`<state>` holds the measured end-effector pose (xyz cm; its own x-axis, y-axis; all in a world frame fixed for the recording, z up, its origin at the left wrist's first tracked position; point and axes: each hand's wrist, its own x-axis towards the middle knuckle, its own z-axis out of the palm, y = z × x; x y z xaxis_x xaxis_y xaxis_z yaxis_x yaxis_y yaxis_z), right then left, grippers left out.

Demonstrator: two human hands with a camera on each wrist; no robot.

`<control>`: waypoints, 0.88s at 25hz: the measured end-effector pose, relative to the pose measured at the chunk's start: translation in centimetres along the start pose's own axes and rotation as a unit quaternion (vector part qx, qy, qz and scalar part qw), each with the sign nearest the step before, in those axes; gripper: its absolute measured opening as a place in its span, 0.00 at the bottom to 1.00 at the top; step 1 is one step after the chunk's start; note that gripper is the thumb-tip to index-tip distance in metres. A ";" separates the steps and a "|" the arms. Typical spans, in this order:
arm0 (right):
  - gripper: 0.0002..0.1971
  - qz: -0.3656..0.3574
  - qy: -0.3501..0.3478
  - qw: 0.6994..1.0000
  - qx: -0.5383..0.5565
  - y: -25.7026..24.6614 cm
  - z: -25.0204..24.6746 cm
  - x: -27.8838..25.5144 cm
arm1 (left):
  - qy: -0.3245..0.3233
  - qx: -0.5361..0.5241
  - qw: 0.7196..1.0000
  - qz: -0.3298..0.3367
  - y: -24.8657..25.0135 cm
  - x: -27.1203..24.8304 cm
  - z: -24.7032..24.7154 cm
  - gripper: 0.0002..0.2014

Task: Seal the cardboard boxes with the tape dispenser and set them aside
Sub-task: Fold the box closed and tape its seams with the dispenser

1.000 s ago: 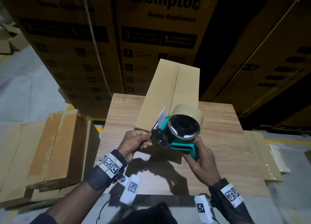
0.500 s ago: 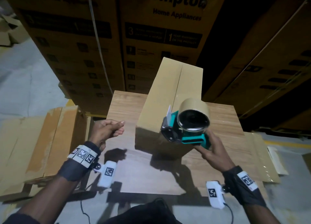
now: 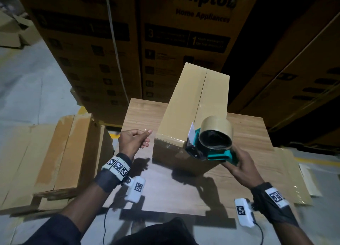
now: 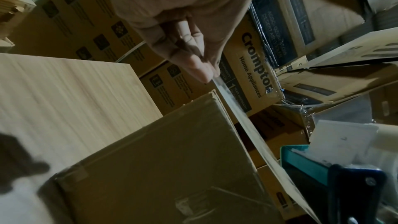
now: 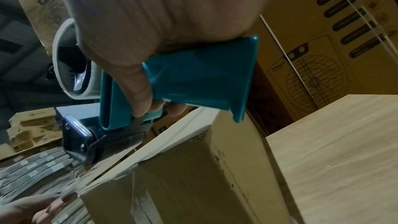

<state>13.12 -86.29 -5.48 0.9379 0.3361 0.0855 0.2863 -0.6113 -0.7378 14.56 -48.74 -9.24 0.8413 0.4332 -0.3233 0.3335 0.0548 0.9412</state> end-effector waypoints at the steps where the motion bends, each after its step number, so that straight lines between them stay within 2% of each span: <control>1: 0.21 0.000 0.000 1.000 -0.010 0.3 0.0 0.1 | 0.001 0.005 1.000 0.002 0.0 0.1 0.1 0.11; 4: 0.22 -0.005 0.001 0.999 -0.038 0.5 -0.1 0.1 | 0.007 0.016 1.000 -0.001 -0.6 0.4 0.3 0.12; 7: 0.16 -0.008 0.002 0.999 -0.040 0.2 0.2 0.3 | 0.009 0.016 1.000 -0.005 -1.0 0.7 0.5 0.12; 11: 0.16 0.007 -0.005 0.999 -0.039 0.5 0.5 0.3 | 0.009 0.022 1.000 -0.005 -1.6 1.1 0.5 0.12; 16: 0.28 0.006 -0.009 1.000 -0.025 0.4 0.7 0.3 | -0.001 -0.003 0.999 -0.037 -3.3 1.7 1.0 0.15; 18: 0.27 0.016 -0.004 1.000 -0.018 0.4 0.7 0.3 | -0.019 -0.031 0.997 -0.062 -3.7 1.8 1.3 0.17; 22: 0.17 0.020 -0.011 1.000 -0.004 0.7 0.8 0.3 | -0.048 -0.116 0.984 -0.131 -4.1 1.5 1.6 0.21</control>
<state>13.47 -86.03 -6.53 0.9441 0.3269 0.0424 0.2510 -0.6296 -0.7353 15.14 -49.73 -13.76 0.7796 0.2913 -0.5544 0.4472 0.3608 0.8185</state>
